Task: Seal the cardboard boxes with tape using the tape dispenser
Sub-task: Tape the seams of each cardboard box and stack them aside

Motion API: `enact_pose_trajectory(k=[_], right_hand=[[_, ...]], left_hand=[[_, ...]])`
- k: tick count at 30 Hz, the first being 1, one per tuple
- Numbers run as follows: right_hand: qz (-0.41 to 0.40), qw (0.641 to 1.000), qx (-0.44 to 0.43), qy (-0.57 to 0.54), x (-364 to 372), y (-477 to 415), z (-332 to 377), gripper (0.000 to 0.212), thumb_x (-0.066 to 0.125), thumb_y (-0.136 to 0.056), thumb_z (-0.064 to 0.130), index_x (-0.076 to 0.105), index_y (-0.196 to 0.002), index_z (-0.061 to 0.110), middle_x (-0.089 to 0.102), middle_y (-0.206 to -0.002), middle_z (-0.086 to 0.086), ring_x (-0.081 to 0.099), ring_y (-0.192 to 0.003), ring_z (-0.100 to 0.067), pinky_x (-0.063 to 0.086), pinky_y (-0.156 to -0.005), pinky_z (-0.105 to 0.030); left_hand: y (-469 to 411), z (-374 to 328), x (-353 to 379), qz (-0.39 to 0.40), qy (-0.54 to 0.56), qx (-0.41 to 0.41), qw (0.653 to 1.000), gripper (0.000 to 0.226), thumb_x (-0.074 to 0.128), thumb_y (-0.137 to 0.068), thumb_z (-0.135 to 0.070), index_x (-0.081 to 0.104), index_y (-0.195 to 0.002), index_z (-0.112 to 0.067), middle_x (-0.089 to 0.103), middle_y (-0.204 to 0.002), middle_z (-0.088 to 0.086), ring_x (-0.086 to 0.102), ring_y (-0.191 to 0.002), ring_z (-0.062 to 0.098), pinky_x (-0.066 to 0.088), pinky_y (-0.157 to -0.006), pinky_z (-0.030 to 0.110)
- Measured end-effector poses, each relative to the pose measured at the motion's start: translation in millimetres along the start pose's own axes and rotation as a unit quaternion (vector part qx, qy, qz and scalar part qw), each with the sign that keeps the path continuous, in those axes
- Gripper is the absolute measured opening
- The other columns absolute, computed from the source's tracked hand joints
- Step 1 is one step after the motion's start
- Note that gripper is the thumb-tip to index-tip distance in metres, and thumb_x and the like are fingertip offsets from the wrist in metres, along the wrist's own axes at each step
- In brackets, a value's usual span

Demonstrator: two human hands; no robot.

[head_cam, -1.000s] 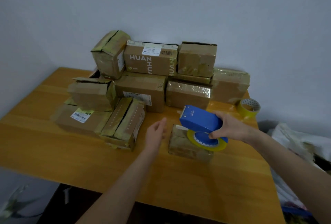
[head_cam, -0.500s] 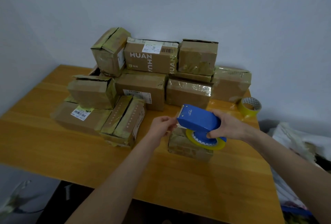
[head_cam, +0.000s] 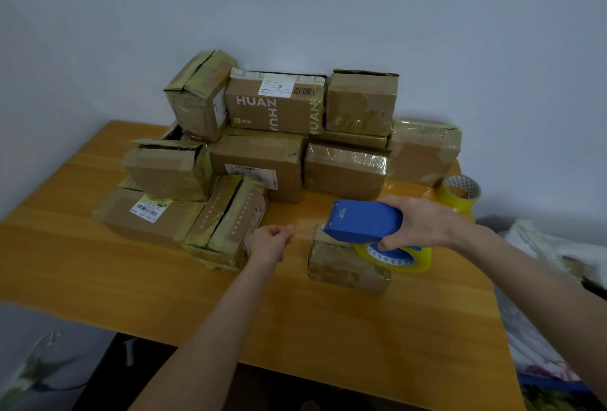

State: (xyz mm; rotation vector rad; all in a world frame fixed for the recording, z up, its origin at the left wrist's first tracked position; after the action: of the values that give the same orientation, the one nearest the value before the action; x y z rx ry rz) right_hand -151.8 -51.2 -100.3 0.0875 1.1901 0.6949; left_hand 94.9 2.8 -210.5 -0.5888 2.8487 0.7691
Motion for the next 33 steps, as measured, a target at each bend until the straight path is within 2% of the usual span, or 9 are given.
enact_pose_trajectory(k=[3,11,13,15,17,20,23,26,33], right_hand=[[0.005,1.000,0.003,-0.001,5,0,-3,0.072,0.060,-0.045,0.069,0.044,-0.112,0.047,0.059,-0.098,0.015,0.060,-0.092,-0.014,0.054,-0.083,-0.045],[-0.007,0.999,-0.004,0.045,16,-7,4,0.073,0.069,-0.070,0.064,0.037,-0.133,0.044,0.060,-0.110,0.010,0.059,-0.097,-0.019,0.055,-0.083,-0.041],[-0.010,0.999,-0.004,0.052,17,-11,5,0.073,0.069,-0.071,0.063,0.037,-0.133,0.043,0.060,-0.110,0.009,0.059,-0.097,-0.019,0.055,-0.082,-0.040],[-0.012,0.999,-0.004,0.051,18,-13,5,0.072,0.069,-0.070,0.063,0.038,-0.132,0.042,0.060,-0.109,0.009,0.059,-0.096,-0.019,0.055,-0.082,-0.040],[-0.013,0.999,-0.001,0.041,19,-14,3,0.071,0.070,-0.070,0.062,0.039,-0.132,0.042,0.061,-0.108,0.009,0.059,-0.095,-0.018,0.055,-0.081,-0.039],[-0.013,0.999,-0.005,0.041,19,-14,4,0.070,0.070,-0.072,0.060,0.038,-0.132,0.041,0.060,-0.108,0.008,0.059,-0.093,-0.017,0.055,-0.079,-0.036],[-0.016,0.999,-0.007,0.031,18,-16,3,0.073,0.070,-0.070,0.061,0.039,-0.132,0.039,0.061,-0.107,0.009,0.060,-0.093,-0.016,0.055,-0.080,-0.037],[-0.015,0.999,0.000,0.045,18,-15,5,0.074,0.070,-0.068,0.064,0.039,-0.129,0.035,0.060,-0.106,0.007,0.060,-0.093,-0.017,0.056,-0.079,-0.037],[-0.025,0.996,-0.002,0.082,12,-14,10,0.070,0.067,-0.068,0.067,0.042,-0.128,0.040,0.059,-0.107,0.012,0.058,-0.096,-0.017,0.054,-0.080,-0.039]], left_hand=[[-4,10,3,-0.022,-0.022,-0.002,1.000,0.029,0.058,-0.095,-0.023,0.057,-0.069,-0.010,0.047,-0.062,0.002,0.039,-0.054,0.014,0.033,-0.048,0.024],[-13,43,16,-0.012,-0.146,-0.031,0.989,0.019,0.057,-0.095,-0.020,0.065,-0.081,-0.010,0.056,-0.069,0.001,0.050,-0.062,0.014,0.041,-0.061,0.030],[-12,45,27,0.020,-0.190,-0.022,0.981,0.024,0.054,-0.097,-0.026,0.067,-0.106,-0.008,0.060,-0.075,0.002,0.054,-0.065,0.016,0.043,-0.061,0.030],[-9,49,35,0.060,-0.238,-0.037,0.969,0.046,0.050,-0.098,-0.036,0.047,-0.138,-0.014,0.064,-0.105,0.009,0.062,-0.081,0.021,0.049,-0.062,0.029],[-7,45,29,0.054,-0.316,0.004,0.947,0.060,0.051,-0.098,-0.037,0.027,-0.150,-0.018,0.055,-0.128,0.012,0.062,-0.094,0.021,0.053,-0.068,0.030],[16,10,24,-0.005,-0.354,0.237,0.905,0.054,0.056,-0.095,-0.022,0.037,-0.146,-0.021,0.047,-0.140,0.004,0.056,-0.104,0.011,0.048,-0.090,0.022],[46,-1,54,0.091,-0.411,0.375,0.825,0.063,0.054,-0.095,-0.033,0.028,-0.150,-0.016,0.029,-0.154,-0.001,0.033,-0.138,0.015,0.029,-0.111,0.026],[51,11,72,0.129,-0.502,0.393,0.760,0.068,0.047,-0.099,-0.037,0.014,-0.153,-0.013,0.016,-0.160,0.004,0.010,-0.148,0.020,0.006,-0.119,0.029],[44,14,74,0.095,-0.577,0.371,0.722,0.055,0.034,-0.104,-0.026,0.013,-0.153,-0.011,0.016,-0.160,0.009,0.011,-0.148,0.021,0.001,-0.119,0.029]])
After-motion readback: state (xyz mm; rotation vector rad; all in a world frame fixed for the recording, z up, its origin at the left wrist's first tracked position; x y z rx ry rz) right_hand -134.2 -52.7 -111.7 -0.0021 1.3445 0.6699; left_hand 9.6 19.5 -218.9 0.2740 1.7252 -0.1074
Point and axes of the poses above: each hand's wrist, its own y-axis away from the middle knuckle, its own x-axis out of the palm, z = x × y, the point moved 8 cm from there along -y, towards the middle knuckle
